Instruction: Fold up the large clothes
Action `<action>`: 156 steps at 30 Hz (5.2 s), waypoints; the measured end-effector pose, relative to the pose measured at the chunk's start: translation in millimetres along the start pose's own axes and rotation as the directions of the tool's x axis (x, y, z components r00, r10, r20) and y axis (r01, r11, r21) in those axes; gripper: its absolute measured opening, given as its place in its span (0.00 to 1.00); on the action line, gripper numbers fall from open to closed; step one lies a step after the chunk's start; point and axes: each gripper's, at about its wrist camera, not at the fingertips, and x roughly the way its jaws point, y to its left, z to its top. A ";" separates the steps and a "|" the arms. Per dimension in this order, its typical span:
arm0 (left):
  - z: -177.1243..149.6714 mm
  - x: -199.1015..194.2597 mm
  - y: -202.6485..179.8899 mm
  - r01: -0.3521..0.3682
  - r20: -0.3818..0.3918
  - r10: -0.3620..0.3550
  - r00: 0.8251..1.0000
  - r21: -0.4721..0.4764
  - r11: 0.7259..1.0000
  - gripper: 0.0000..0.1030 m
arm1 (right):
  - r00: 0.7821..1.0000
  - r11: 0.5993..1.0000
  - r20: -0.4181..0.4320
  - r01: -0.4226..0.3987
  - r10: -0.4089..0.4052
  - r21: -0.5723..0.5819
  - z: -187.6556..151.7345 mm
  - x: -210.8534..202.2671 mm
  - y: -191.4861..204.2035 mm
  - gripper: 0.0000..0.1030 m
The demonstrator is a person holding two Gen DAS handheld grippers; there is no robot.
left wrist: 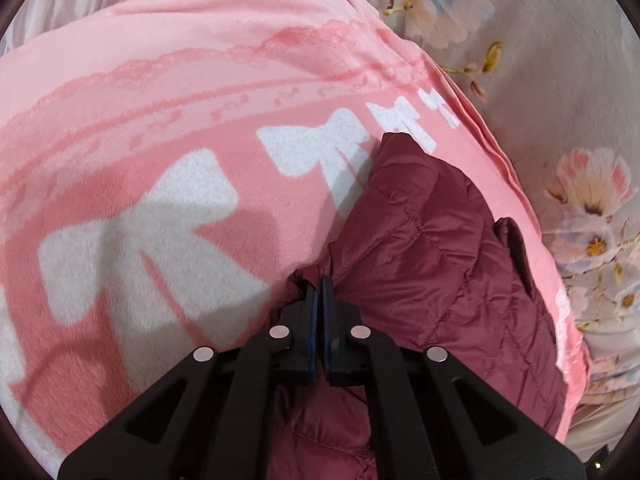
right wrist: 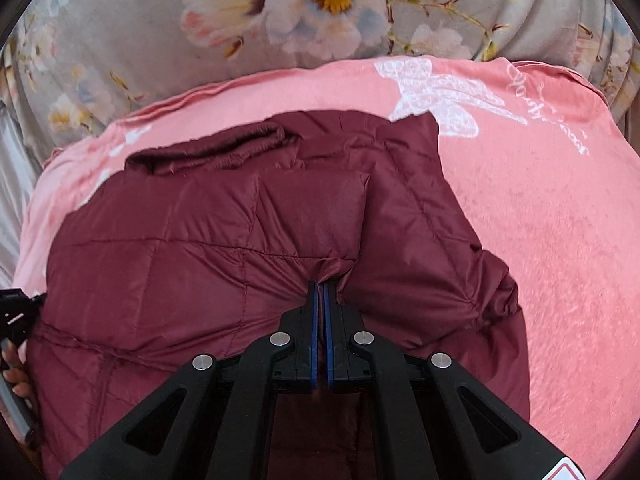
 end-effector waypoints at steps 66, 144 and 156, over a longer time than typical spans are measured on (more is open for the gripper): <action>-3.4 -3.8 -156.1 0.334 -0.143 -0.319 0.937 0.103 0.937 0.68 | 0.939 0.899 0.098 -0.345 0.331 0.270 60.4 2.0 29.5 0.44; 17.8 91.8 -192.7 0.239 -0.119 -0.218 0.969 0.212 0.947 0.09 | 0.928 0.904 0.039 -0.369 0.370 0.216 96.3 102.8 38.9 0.40; 30.2 123.0 -209.0 0.303 -0.206 -0.286 0.936 0.055 0.951 0.06 | 0.864 0.835 0.221 -0.497 0.452 0.236 145.8 96.3 38.8 0.02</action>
